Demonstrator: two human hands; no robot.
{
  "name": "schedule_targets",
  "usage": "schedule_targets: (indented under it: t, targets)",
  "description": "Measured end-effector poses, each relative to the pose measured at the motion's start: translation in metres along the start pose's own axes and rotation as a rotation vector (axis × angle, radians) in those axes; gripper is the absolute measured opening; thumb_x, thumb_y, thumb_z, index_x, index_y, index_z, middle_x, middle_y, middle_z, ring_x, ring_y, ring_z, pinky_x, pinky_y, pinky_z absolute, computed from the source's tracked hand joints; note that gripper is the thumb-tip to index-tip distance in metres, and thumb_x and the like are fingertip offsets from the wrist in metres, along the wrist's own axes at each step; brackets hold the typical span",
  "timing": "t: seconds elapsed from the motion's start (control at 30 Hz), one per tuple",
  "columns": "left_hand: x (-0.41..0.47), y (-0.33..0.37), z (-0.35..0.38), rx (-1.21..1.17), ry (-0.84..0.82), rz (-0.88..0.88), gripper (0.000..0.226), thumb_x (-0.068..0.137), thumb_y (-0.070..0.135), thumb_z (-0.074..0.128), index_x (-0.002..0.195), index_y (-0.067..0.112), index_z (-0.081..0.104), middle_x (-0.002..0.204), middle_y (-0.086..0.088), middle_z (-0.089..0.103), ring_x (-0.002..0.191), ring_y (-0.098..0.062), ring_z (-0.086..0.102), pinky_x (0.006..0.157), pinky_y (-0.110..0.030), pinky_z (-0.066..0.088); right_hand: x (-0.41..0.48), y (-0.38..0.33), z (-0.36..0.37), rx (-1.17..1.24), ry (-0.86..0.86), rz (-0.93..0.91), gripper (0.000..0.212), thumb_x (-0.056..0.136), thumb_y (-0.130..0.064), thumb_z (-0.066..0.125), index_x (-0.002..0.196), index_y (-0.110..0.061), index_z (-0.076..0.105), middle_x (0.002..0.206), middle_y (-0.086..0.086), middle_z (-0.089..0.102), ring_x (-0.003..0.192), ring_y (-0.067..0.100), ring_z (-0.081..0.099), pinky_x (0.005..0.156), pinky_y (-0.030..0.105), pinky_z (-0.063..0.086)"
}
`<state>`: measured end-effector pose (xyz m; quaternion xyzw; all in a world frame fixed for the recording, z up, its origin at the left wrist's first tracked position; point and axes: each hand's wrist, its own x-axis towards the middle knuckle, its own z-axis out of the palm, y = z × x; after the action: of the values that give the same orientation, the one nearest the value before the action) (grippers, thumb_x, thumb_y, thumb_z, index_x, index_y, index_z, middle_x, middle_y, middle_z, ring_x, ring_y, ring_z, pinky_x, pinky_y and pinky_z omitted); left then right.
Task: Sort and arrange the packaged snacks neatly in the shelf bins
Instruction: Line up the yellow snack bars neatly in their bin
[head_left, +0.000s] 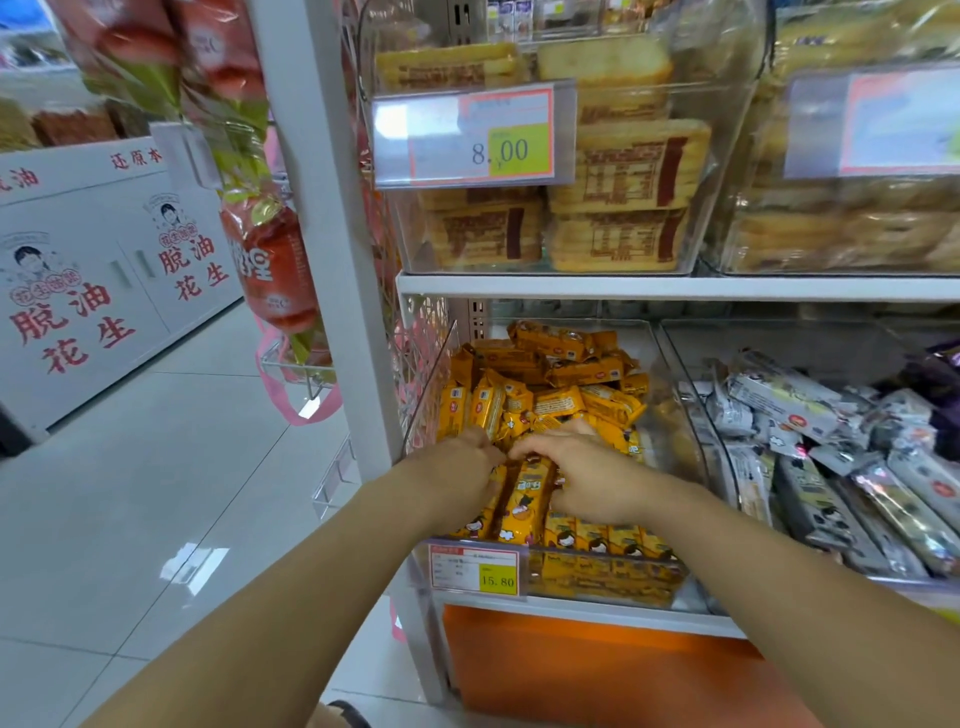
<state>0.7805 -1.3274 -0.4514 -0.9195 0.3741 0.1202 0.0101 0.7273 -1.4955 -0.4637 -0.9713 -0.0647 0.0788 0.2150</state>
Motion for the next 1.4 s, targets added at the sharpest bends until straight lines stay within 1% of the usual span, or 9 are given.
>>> schedule_targets:
  t: [0.13, 0.37, 0.53, 0.67, 0.8, 0.93, 1.1, 1.3, 1.4]
  targets:
    - [-0.005, 0.000, -0.004, 0.070, -0.005, 0.005, 0.045, 0.101, 0.028, 0.039, 0.146, 0.021, 0.032, 0.145, -0.003, 0.032, 0.126, -0.025, 0.046, 0.097, -0.040, 0.046, -0.005, 0.000, -0.011, -0.238, 0.052, -0.065, 0.040, 0.081, -0.021, 0.069, 0.118, -0.031, 0.056, 0.116, -0.008, 0.049, 0.113, 0.017, 0.034, 0.093, 0.033, 0.037]
    - [-0.005, -0.005, -0.007, -0.076, 0.007, 0.017, 0.052, 0.100, 0.023, 0.042, 0.149, 0.025, 0.023, 0.146, -0.006, 0.040, 0.128, -0.025, 0.044, 0.098, -0.039, 0.044, -0.026, 0.000, -0.031, -0.289, 0.119, 0.228, 0.031, 0.076, -0.035, 0.071, 0.099, -0.020, 0.059, 0.091, -0.004, 0.061, 0.087, 0.016, 0.059, 0.073, 0.032, 0.051]
    - [-0.004, -0.004, -0.005, -0.133, 0.040, 0.011, 0.052, 0.101, 0.030, 0.040, 0.149, 0.028, 0.022, 0.148, -0.006, 0.039, 0.130, -0.026, 0.042, 0.101, -0.039, 0.042, -0.020, -0.017, -0.012, 0.072, -0.103, 0.207, 0.056, 0.083, -0.051, 0.062, 0.124, -0.013, 0.053, 0.080, -0.004, 0.063, 0.075, 0.011, 0.063, 0.066, 0.025, 0.049]
    - [-0.001, 0.000, 0.008, -0.167, 0.075, 0.042, 0.045, 0.100, 0.040, 0.036, 0.144, 0.029, 0.035, 0.140, -0.009, 0.040, 0.129, -0.031, 0.038, 0.105, -0.042, 0.037, -0.017, -0.022, -0.006, 0.276, -0.107, 0.086, 0.047, 0.090, -0.034, 0.061, 0.129, -0.010, 0.052, 0.079, -0.007, 0.066, 0.065, 0.001, 0.057, 0.063, 0.023, 0.045]
    - [0.001, -0.001, 0.025, -0.161, 0.108, 0.066, 0.045, 0.098, 0.046, 0.038, 0.139, 0.029, 0.041, 0.143, -0.002, 0.035, 0.132, -0.027, 0.030, 0.106, -0.042, 0.034, -0.016, -0.015, -0.007, 0.340, -0.126, 0.046, 0.026, 0.089, -0.015, 0.062, 0.115, -0.018, 0.064, 0.095, 0.006, 0.070, 0.079, 0.014, 0.064, 0.076, 0.035, 0.053]
    - [0.002, -0.005, 0.028, -0.215, 0.137, 0.077, 0.048, 0.097, 0.046, 0.041, 0.144, 0.035, 0.034, 0.145, 0.001, 0.034, 0.134, -0.023, 0.027, 0.108, -0.042, 0.032, 0.002, 0.013, -0.014, -0.006, 0.175, 0.308, 0.031, 0.089, -0.021, 0.060, 0.120, -0.017, 0.060, 0.113, 0.006, 0.065, 0.099, 0.021, 0.062, 0.085, 0.039, 0.054]
    - [0.000, -0.004, 0.029, -0.218, 0.159, 0.072, 0.048, 0.098, 0.046, 0.040, 0.144, 0.037, 0.033, 0.145, 0.003, 0.034, 0.134, -0.021, 0.026, 0.108, -0.040, 0.033, 0.021, 0.023, 0.002, -0.304, 0.187, 0.431, 0.041, 0.085, -0.027, 0.066, 0.123, -0.019, 0.051, 0.114, 0.005, 0.061, 0.106, 0.026, 0.056, 0.082, 0.039, 0.050]
    - [0.000, -0.004, 0.030, -0.222, 0.167, 0.070, 0.048, 0.098, 0.046, 0.040, 0.144, 0.036, 0.034, 0.145, 0.003, 0.034, 0.135, -0.020, 0.026, 0.108, -0.037, 0.033, 0.006, 0.010, -0.013, -0.236, 0.439, 0.280, 0.033, 0.081, -0.033, 0.066, 0.112, -0.023, 0.061, 0.110, -0.001, 0.057, 0.112, 0.021, 0.048, 0.078, 0.034, 0.047]
    - [0.001, -0.004, 0.031, -0.227, 0.173, 0.066, 0.049, 0.097, 0.047, 0.040, 0.144, 0.034, 0.034, 0.145, 0.003, 0.034, 0.135, -0.020, 0.026, 0.109, -0.037, 0.032, -0.024, -0.002, -0.012, -0.214, 0.356, 0.095, 0.036, 0.078, -0.030, 0.070, 0.112, -0.028, 0.057, 0.108, -0.009, 0.045, 0.103, 0.012, 0.050, 0.082, 0.031, 0.049]
